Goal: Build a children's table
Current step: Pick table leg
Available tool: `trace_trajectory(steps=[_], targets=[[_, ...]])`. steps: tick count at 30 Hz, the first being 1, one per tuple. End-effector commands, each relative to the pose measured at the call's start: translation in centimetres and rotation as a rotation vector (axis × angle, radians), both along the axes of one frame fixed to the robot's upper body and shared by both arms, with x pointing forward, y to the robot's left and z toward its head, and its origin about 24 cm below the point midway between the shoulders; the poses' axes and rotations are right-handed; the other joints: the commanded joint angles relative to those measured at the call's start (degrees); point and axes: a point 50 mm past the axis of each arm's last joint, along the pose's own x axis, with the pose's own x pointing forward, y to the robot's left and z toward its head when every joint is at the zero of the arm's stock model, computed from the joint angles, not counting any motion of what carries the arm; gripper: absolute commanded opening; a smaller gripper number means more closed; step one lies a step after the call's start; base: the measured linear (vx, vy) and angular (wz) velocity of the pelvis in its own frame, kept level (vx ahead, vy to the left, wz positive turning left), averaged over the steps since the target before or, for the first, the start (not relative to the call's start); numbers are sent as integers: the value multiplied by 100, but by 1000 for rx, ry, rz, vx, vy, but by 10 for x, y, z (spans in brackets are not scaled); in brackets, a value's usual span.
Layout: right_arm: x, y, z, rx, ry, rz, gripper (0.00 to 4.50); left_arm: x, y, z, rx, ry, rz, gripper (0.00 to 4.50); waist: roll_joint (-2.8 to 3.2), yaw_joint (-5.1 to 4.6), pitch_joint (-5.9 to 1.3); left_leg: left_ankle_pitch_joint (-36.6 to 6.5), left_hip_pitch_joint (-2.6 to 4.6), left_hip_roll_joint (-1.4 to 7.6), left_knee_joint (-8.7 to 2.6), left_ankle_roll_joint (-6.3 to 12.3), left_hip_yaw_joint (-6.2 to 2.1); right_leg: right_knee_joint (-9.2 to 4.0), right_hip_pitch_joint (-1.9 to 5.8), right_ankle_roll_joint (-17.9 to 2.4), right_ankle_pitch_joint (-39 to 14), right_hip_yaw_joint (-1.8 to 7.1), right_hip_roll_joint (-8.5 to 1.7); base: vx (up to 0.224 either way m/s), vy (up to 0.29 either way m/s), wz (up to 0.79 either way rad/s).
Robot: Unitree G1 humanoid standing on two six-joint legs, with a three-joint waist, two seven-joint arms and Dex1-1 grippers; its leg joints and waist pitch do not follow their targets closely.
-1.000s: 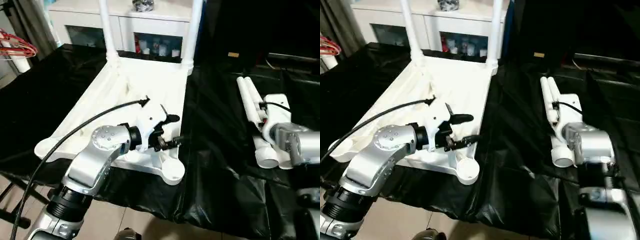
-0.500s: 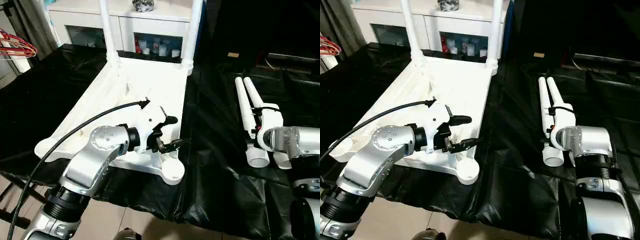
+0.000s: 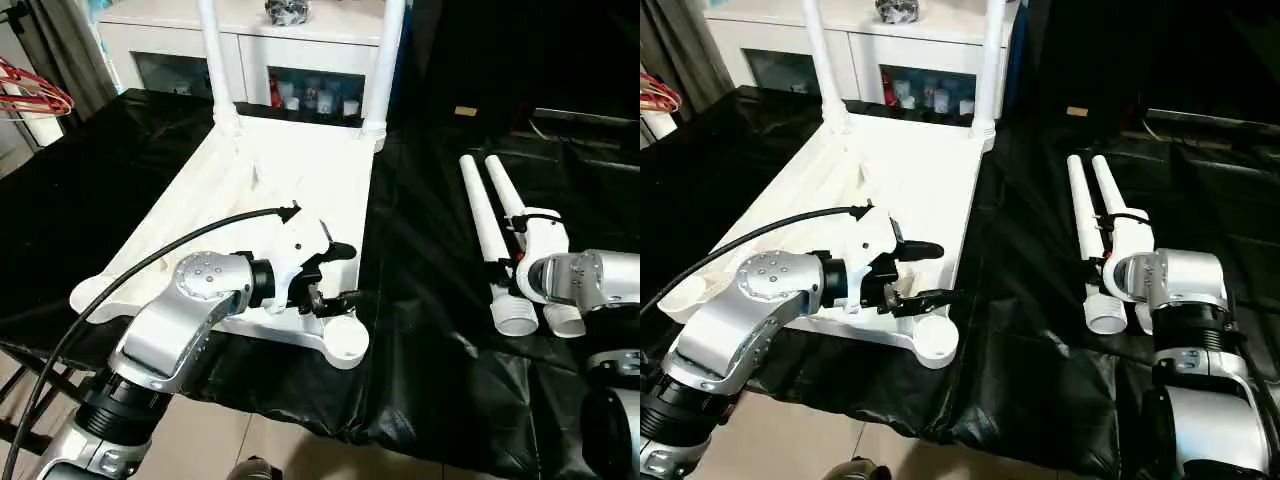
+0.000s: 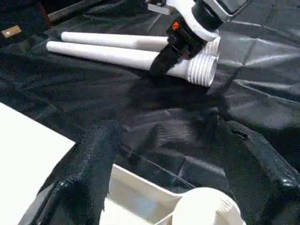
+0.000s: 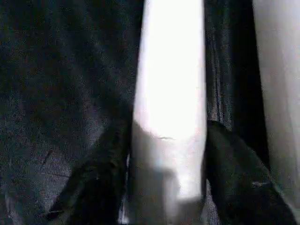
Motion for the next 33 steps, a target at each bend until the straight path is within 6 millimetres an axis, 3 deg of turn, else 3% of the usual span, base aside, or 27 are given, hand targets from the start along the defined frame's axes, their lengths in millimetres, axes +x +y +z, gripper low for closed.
trace_trajectory(steps=[1,5,6,8,9,10,14,15,16,18,22,31,33], targets=[[0,1,1,47,-20,-7,202,7,-2,10,-26,-39,25,367,-69,5,-445,-1087,116,228,-359,-188,-70,-424,273,-917,-1412,240,-376,0,0,0],[1,12,11,189,-161,59,188,27,-13,16,-128,-22,174,367,-45,32,-458,-1031,94,218,-337,-117,-70,-419,304,-922,-1171,241,-375,0,0,0],[1,16,14,215,-196,83,185,31,-15,16,-149,1,216,367,-73,32,-463,-960,71,211,-330,-64,-66,-412,321,-911,-1029,240,-366,0,0,0],[0,23,17,267,-234,110,185,37,-19,16,-175,32,267,367,-28,37,-469,-913,78,216,-325,-11,-68,-415,315,-962,-951,240,-374,0,0,0],[-1,28,17,295,-240,126,185,40,-22,16,-191,47,286,367,-63,32,-485,-838,54,218,-332,20,-92,-391,349,-1002,-909,220,-383,0,0,0],[-2,34,18,323,-264,146,185,42,-25,16,-206,63,300,367,3,51,-488,-798,62,216,-315,41,-93,-387,326,-1032,-902,220,-383,0,0,0],[-7,54,27,441,-387,250,185,53,-37,21,-304,141,372,367,-33,66,-482,-829,60,210,-305,136,-62,-429,326,-1067,-890,228,-383,0,0,0],[-13,64,35,493,-510,330,185,58,-42,23,-364,201,408,367,-53,120,-482,-894,61,231,-300,217,-70,-451,324,-1067,-968,217,-418,0,0,0],[-13,64,35,493,-510,330,185,58,-42,23,-364,201,408,367,-34,132,-497,-891,78,250,-301,219,-96,-424,320,-1072,-988,215,-427,0,0,0],[-23,72,38,511,-586,413,185,63,-48,26,-436,285,434,367,-81,134,-481,-899,72,260,-322,243,-92,-445,304,-1050,-1077,211,-412,0,0,0],[-35,86,47,573,-666,539,185,68,-51,32,-559,398,467,367,-63,215,-461,-956,58,234,-308,280,-87,-482,305,-947,-1353,215,-424,0,0,0],[-44,106,45,555,-682,642,185,66,-62,41,-656,513,433,367,-72,201,-442,-1096,52,243,-356,196,-120,-538,275,-747,-1763,209,-423,0,0,0],[-43,111,46,530,-685,652,185,65,-63,41,-653,518,441,349,-69,202,-444,-1069,45,249,-363,188,-128,-531,278,-719,-1728,212,-425,0,0,0]])
